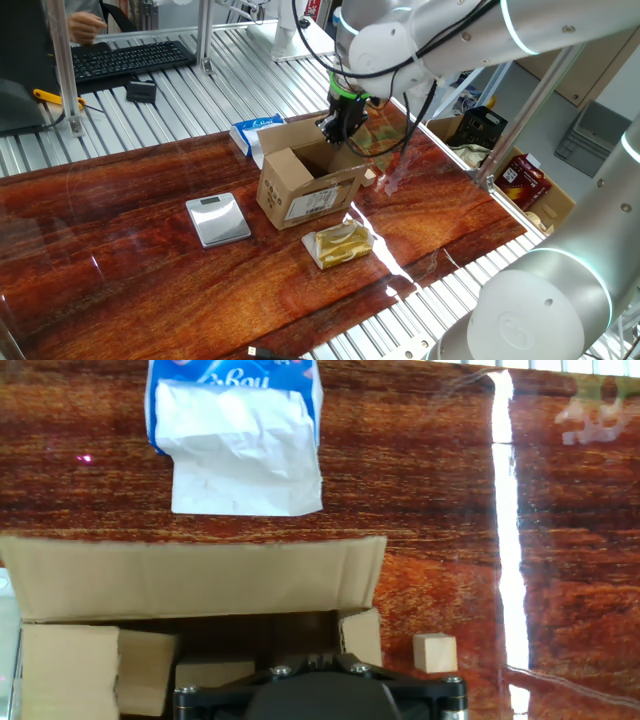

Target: Open a box

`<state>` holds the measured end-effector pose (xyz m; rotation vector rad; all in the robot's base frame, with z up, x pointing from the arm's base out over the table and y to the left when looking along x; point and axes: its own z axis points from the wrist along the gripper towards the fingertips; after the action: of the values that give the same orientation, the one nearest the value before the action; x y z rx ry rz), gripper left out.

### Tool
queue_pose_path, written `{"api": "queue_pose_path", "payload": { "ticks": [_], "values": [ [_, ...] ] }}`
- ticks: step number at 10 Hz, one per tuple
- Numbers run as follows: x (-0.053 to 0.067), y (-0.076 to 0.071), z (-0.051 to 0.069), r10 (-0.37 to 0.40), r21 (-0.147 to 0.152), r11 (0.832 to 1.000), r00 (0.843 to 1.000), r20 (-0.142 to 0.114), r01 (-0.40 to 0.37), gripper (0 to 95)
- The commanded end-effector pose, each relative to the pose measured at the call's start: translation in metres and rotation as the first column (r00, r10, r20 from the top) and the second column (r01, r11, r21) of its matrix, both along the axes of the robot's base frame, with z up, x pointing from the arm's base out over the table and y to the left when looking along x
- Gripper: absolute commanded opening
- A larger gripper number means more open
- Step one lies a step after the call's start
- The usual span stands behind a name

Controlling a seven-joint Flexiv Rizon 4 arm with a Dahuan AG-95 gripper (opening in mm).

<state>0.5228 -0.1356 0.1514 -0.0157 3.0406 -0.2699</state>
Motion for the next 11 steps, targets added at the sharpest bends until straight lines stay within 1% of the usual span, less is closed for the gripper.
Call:
{"api": "queue_pose_path", "payload": {
  "ticks": [1, 3, 5, 8, 11],
  "values": [
    [0.002, -0.004, 0.005, 0.007, -0.001, 1.000, 1.000, -0.008, -0.007, 0.0],
    [0.004, -0.011, 0.013, 0.018, -0.006, 1.000, 1.000, -0.022, -0.018, 0.0],
    [0.005, -0.016, 0.017, 0.030, -0.009, 1.000, 0.999, -0.036, -0.030, 0.0],
    [0.008, -0.029, 0.019, 0.051, -0.012, 0.999, 0.998, -0.048, -0.052, 0.0],
    [0.010, -0.039, 0.018, 0.065, -0.007, 0.998, 0.997, -0.051, -0.066, 0.0]
  ]
}}
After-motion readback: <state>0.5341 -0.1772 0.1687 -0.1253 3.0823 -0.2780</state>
